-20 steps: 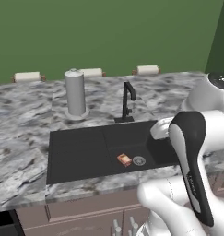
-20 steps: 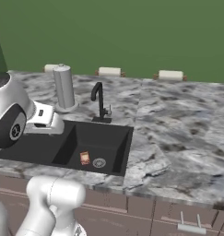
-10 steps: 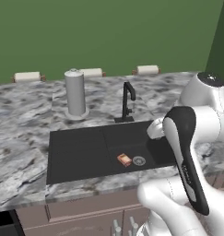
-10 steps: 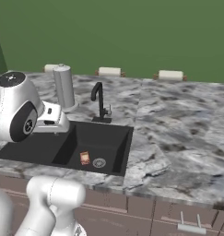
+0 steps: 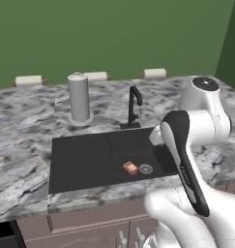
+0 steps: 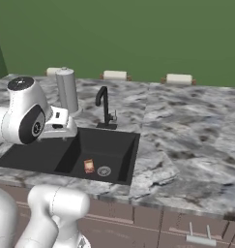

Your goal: Pick up the bar soap and bar soap from the sink, and place them back in the cabinet, and close the cabinet doors.

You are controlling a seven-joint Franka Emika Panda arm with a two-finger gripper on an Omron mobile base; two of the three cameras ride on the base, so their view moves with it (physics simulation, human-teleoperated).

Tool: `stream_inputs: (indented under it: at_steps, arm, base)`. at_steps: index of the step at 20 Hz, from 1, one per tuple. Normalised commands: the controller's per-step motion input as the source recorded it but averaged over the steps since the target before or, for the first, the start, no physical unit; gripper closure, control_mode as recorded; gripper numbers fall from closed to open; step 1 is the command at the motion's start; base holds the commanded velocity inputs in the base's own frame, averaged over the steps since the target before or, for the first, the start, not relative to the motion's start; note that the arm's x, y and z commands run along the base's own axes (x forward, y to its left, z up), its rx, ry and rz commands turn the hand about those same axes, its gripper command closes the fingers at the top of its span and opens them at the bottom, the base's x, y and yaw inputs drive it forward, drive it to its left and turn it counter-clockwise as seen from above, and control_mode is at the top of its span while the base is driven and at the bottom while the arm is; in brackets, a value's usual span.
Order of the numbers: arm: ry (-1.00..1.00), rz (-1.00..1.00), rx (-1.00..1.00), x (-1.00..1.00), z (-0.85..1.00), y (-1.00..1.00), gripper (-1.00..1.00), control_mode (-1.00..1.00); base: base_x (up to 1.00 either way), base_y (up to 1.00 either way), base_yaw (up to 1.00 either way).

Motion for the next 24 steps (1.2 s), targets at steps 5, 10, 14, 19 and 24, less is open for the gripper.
stream_inputs:
  at_steps: [5,10,14,19,24]
  arm:
    - [0.00,0.00,-0.07,0.13,-0.30,0.00,-1.00,-1.00]
    - [0.00,0.00,-0.01,0.13,-0.38,0.00,-1.00,-1.00]
    - [0.00,0.00,0.00,0.11,-0.20,0.00,-1.00,-1.00]
    - [0.00,0.00,0.00,0.25,-0.26,0.00,-1.00,-1.00]
    - [0.00,0.00,0.00,0.32,-0.23,0.00,-1.00,-1.00]
  base:
    - [0.00,0.00,0.00]
    - [0.00,0.00,0.00]
    - [0.00,0.00,0.00]
    - [0.00,0.00,0.00]
    - [0.00,0.00,0.00]
